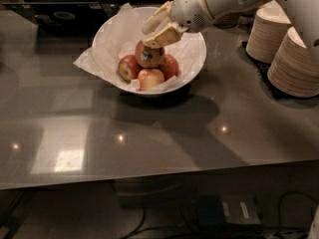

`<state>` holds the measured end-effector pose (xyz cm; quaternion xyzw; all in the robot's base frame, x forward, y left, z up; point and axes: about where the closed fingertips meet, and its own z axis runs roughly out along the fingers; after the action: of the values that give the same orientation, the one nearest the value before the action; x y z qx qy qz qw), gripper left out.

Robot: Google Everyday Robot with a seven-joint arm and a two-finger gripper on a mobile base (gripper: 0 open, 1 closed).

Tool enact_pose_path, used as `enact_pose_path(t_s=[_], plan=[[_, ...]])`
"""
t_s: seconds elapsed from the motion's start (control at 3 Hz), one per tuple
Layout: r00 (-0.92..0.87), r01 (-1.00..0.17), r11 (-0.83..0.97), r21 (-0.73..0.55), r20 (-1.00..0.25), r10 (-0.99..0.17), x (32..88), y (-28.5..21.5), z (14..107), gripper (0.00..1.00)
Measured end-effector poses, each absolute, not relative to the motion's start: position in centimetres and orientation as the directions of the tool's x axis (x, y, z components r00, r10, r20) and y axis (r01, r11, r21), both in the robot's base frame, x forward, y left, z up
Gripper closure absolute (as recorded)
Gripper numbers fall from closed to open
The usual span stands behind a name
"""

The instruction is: Pick apple from white bowl

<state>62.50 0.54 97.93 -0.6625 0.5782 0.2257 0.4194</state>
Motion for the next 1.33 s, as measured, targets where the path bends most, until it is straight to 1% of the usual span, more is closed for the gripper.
enact_pose_path(t_s=[0.33, 0.67, 1.0, 1.33], plan=[[0.209, -0.966, 0.001, -0.257, -0.788, -0.579, 61.44, 1.15, 96.83, 0.56], [0.193, -0.972, -0.002, -0.236, -0.791, -0.581, 60.93, 1.16, 96.15, 0.41], [0.193, -0.972, -0.002, -0.236, -0.791, -0.581, 60.92, 1.16, 96.16, 0.23], [0.200, -0.970, -0.004, -0.243, -0.787, -0.584, 60.83, 1.19, 96.31, 0.01]])
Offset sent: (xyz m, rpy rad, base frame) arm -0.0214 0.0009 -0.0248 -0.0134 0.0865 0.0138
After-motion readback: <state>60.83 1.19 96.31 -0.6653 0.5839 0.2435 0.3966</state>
